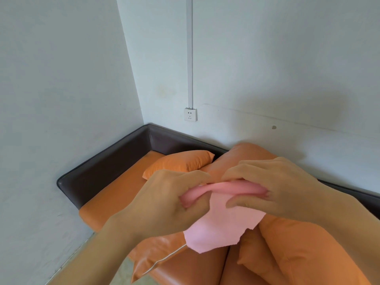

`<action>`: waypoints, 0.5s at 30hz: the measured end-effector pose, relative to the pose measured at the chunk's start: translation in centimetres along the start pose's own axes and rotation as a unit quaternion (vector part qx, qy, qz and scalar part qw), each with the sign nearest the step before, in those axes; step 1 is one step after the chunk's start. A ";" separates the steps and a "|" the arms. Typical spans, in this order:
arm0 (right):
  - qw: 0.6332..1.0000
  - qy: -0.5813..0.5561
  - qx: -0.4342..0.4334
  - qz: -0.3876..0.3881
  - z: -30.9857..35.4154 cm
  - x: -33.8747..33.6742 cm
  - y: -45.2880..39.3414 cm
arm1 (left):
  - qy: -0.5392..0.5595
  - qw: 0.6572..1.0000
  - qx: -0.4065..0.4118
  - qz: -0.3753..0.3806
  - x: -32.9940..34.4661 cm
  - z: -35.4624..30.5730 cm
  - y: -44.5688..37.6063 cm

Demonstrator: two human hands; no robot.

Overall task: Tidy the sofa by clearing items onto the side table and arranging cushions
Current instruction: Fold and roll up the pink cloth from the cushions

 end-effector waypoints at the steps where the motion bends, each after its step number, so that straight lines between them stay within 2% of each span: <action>1: 1.000 0.009 -0.002 -0.002 -0.1 0.1 -0.1 | -0.004 1.000 0.000 0.003 0.0 0.0 -0.1; 3: 0.999 -0.017 -0.018 -0.020 0.4 -0.4 -0.3 | -0.028 1.000 0.002 0.008 0.0 -0.1 -0.2; 6: 0.989 -0.066 -0.074 -0.106 1.7 -2.2 -0.1 | -0.076 0.997 0.011 0.003 -0.1 -0.2 -0.5; 8: 0.987 -0.072 -0.082 -0.115 1.7 -2.3 -0.1 | -0.102 0.995 0.022 -0.007 -0.2 -0.3 -0.7; 10: 0.991 -0.072 -0.065 -0.087 1.2 -1.8 -0.2 | -0.112 0.993 0.037 -0.014 -0.2 -0.4 -0.8; 12: 0.996 -0.091 -0.005 -0.018 -0.1 -1.1 -0.1 | -0.090 0.995 0.034 -0.012 -0.2 -0.2 -0.9; 15: 0.998 -0.038 0.032 0.022 -1.5 -0.4 0.1 | -0.043 0.999 0.004 -0.008 -0.3 0.3 -0.9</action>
Point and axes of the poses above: each hand's wrist, its own y-axis away from the middle knuckle, its own x-axis out of the palm, z = x × y, the point moved 7 cm from there along -y, towards the middle knuckle
